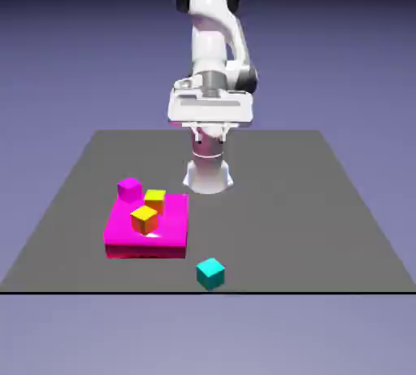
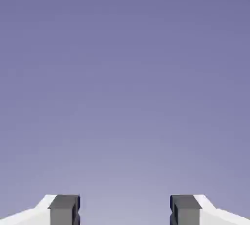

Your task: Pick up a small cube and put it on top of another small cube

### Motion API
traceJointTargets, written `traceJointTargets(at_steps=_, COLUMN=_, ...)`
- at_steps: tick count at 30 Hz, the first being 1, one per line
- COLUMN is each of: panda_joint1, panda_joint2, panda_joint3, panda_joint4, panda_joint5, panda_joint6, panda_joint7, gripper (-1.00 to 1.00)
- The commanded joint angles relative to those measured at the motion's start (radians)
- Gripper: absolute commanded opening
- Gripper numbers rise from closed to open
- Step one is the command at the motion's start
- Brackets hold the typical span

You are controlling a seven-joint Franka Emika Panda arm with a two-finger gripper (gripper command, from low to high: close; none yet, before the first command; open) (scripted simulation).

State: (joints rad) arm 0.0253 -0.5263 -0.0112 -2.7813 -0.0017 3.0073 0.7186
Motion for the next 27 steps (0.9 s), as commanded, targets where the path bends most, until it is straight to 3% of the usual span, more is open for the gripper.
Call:
traceJointTargets(at_steps=1, panda_joint1=0.011, panda_joint2=0.036, panda_joint3=-0.009, panda_joint4=0.024, panda_joint5=-0.001, panda_joint6=-0.025, panda_joint7=-0.019, gripper=0.00)
traceJointTargets(at_steps=27, panda_joint1=0.285, panda_joint2=0.939, panda_joint3=-0.241, panda_joint4=0.616, panda_joint5=-0.037, panda_joint6=-0.639, panda_joint7=-0.481, gripper=0.00)
